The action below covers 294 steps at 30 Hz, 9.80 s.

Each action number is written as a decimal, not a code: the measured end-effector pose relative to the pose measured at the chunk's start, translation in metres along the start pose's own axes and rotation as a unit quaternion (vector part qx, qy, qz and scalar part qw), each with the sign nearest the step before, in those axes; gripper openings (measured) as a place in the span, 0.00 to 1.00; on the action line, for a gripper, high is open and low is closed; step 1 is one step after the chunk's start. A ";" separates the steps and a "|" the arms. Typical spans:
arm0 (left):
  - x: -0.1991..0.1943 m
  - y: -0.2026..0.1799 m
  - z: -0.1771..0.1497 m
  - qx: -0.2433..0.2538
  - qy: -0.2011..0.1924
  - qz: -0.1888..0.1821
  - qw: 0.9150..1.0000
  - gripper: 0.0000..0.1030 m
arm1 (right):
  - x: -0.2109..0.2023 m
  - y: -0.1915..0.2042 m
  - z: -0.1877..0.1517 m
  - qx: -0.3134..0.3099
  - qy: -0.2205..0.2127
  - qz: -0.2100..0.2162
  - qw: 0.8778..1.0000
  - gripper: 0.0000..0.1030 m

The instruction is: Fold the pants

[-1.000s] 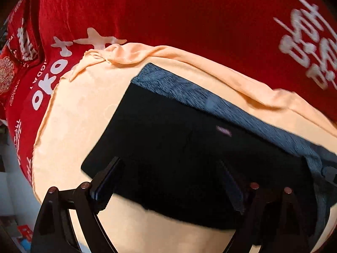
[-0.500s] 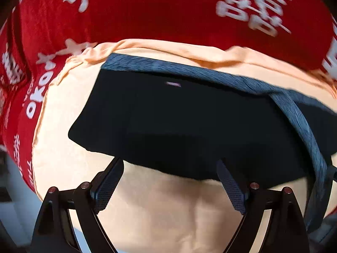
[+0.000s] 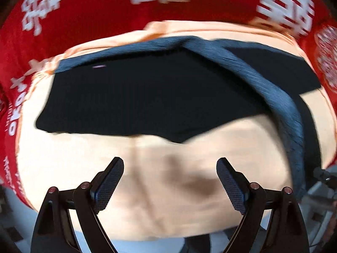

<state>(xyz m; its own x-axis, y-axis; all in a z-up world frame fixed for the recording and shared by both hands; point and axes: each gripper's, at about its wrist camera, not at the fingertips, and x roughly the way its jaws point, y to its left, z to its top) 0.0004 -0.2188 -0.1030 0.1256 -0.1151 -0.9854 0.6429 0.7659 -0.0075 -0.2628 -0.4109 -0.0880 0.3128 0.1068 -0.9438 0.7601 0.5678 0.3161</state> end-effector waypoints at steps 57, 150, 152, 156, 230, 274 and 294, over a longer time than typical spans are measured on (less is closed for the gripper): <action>0.021 -0.206 0.203 0.048 -0.048 -0.062 0.996 0.72 | -0.014 -0.095 0.358 -0.130 -0.032 0.034 0.990 0.06; 0.094 -0.056 0.128 -0.108 0.024 0.064 0.992 0.98 | 0.000 -0.087 0.240 -0.108 -0.027 -0.099 0.989 0.56; 0.097 -0.047 0.124 -0.107 0.026 0.055 0.992 0.98 | 0.006 -0.072 0.227 -0.108 -0.017 -0.094 0.990 0.56; 0.095 -0.020 0.112 -0.096 0.030 0.039 0.994 0.98 | -0.001 -0.037 0.189 -0.106 -0.011 -0.081 0.991 0.56; 0.126 0.087 0.082 0.009 -0.003 -0.001 1.000 1.00 | 0.069 0.083 0.135 -0.111 0.001 -0.015 0.994 0.18; 0.106 -0.075 0.196 0.040 -0.015 -0.005 0.999 1.00 | -0.002 -0.064 0.232 -0.002 -0.075 -0.097 0.992 0.36; 0.134 -0.139 0.180 0.042 -0.010 0.000 0.999 1.00 | 0.007 -0.174 0.242 0.222 -0.111 0.038 0.968 0.24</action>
<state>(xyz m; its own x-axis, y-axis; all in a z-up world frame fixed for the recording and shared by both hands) 0.0635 -0.4546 -0.2031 0.1409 -0.1278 -0.9817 0.7038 0.7104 0.0086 -0.2552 -0.7066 -0.1260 0.4541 -0.0715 -0.8881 0.8849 0.1522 0.4402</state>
